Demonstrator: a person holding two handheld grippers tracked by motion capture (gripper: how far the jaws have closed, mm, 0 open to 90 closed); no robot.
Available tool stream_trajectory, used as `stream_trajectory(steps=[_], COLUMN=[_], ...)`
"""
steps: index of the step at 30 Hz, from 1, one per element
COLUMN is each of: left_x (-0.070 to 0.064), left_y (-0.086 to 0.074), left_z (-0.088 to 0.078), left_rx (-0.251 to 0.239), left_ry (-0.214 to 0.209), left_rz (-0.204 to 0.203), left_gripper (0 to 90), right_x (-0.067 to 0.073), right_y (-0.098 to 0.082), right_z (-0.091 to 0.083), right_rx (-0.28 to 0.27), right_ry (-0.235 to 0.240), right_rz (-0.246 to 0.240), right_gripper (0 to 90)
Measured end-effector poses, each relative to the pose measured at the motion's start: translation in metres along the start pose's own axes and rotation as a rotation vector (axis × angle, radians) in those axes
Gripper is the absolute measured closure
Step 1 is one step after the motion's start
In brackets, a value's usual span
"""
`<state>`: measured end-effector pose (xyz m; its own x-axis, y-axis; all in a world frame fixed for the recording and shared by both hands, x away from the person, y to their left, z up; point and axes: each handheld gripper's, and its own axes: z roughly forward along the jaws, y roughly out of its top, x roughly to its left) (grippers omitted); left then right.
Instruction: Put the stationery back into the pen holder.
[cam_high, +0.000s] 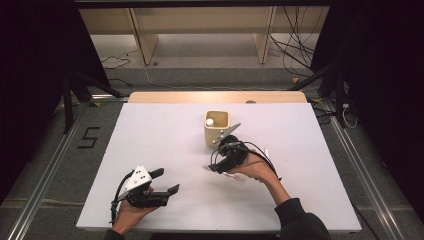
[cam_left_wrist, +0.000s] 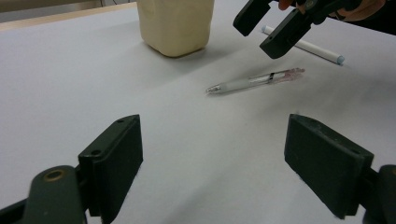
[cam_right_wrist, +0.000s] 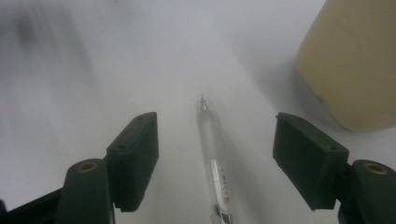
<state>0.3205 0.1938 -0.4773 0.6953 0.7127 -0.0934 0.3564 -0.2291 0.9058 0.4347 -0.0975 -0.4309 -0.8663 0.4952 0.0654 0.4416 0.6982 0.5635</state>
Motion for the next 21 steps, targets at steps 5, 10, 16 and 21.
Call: stream_trajectory(steps=[5,10,16,21], left_x=[0.0,0.0,0.0,0.0], left_y=[0.0,0.0,0.0,0.0], left_z=[0.0,0.0,0.0,0.0], left_rx=[-0.002,-0.002,-0.003,-0.005], left_ry=[0.0,0.001,0.0,-0.001], left_rz=[0.0,-0.001,0.0,0.0], left_gripper=[19.0,19.0,19.0,19.0], right_x=[0.0,-0.001,-0.003,-0.005], right_y=[-0.002,-0.005,-0.011,-0.014], right_z=[0.005,0.011,0.016,0.02], right_rx=[0.041,0.071,0.114,0.145], right_ry=[0.003,0.005,0.016,0.013], right_rz=[0.004,-0.004,0.013,0.003], right_gripper=[36.3,41.4,45.5,50.6])
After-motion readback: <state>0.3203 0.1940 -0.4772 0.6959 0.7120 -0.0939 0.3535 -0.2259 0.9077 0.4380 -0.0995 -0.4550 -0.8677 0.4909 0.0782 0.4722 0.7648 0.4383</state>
